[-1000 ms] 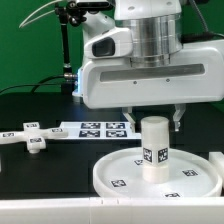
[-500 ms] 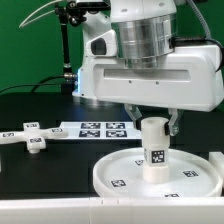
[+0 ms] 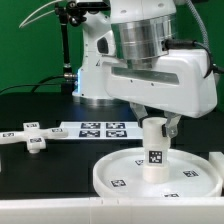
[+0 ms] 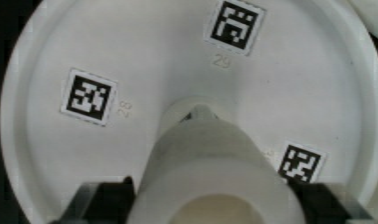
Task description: Assemble round table
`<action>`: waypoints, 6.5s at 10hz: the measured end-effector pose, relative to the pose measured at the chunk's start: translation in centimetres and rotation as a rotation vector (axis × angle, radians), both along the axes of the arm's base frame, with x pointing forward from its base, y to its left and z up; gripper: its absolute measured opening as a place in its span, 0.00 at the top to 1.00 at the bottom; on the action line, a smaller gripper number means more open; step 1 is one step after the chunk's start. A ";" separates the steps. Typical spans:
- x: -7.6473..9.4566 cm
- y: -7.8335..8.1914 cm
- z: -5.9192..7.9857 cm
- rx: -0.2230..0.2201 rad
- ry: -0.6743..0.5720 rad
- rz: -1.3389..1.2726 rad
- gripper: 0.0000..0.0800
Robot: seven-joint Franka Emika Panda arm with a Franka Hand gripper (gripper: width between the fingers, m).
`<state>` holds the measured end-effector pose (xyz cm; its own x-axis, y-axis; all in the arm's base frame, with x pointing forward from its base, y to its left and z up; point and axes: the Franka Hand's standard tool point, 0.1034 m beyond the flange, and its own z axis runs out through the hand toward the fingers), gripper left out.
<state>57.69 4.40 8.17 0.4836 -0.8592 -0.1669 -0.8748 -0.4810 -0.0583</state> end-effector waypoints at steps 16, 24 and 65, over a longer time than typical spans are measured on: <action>0.3 0.4 -0.1 0.108 0.011 -0.210 0.19; 0.5 1.0 0.1 0.020 -0.122 0.610 0.19; -0.2 -0.7 -0.6 0.015 -0.202 2.421 0.49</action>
Offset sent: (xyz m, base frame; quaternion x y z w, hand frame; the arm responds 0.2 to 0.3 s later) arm -0.0044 -0.0032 -0.0023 -0.0083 -0.0119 0.2344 0.9720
